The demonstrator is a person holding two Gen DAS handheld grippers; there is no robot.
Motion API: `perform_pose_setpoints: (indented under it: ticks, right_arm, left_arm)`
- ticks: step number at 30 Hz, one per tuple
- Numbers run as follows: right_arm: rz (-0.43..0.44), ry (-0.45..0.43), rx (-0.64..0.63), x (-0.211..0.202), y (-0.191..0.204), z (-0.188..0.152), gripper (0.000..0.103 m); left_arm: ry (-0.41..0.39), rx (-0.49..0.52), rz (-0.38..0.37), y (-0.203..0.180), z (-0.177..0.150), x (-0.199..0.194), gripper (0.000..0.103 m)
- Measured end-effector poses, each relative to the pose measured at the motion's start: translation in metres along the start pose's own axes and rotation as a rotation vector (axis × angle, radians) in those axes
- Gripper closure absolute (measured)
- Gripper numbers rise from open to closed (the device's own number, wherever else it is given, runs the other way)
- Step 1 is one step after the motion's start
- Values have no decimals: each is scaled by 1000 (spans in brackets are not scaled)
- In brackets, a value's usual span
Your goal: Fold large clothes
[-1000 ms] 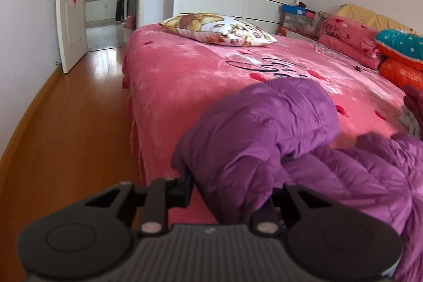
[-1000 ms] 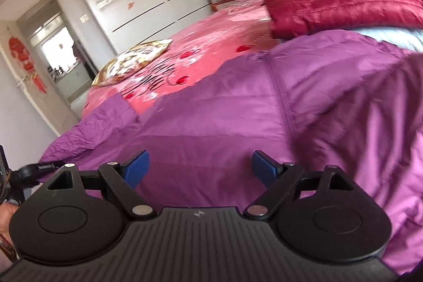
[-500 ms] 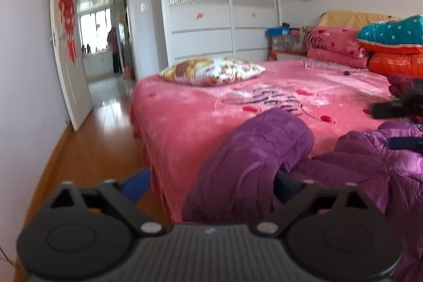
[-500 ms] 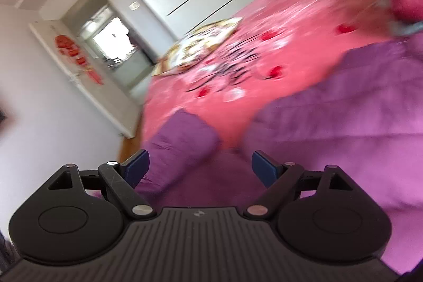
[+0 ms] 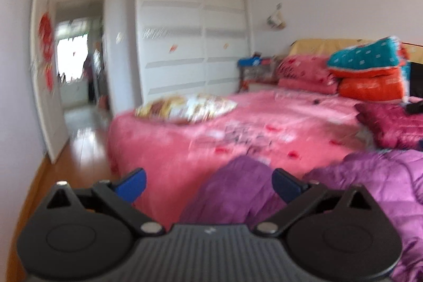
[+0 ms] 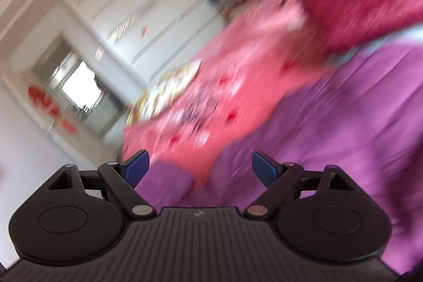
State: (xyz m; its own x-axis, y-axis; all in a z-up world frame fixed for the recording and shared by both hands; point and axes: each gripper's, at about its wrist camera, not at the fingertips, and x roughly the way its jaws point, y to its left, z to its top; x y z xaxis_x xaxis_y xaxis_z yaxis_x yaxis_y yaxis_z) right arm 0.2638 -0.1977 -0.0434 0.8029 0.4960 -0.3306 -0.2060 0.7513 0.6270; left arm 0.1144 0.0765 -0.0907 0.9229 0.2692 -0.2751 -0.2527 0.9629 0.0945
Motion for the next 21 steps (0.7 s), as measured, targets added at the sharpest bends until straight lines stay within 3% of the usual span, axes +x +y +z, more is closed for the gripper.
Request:
perform_pose_setpoints:
  ticks: [7, 12, 16, 21]
  right_arm:
    - [-238, -309, -6, -210, -12, 43, 0]
    - [-406, -436, -62, -325, -2, 56, 0]
    - [-478, -564, -121, -407, 19, 64, 0]
    - [-494, -664, -182, -470, 49, 76, 0]
  left_arm:
    - [-196, 209, -31, -16, 69, -64, 1]
    - [-310, 364, -2, -24, 123, -106, 1]
    - [-371, 499, 39, -30, 160, -130, 1]
    - [-429, 671, 152, -27, 203, -155, 1]
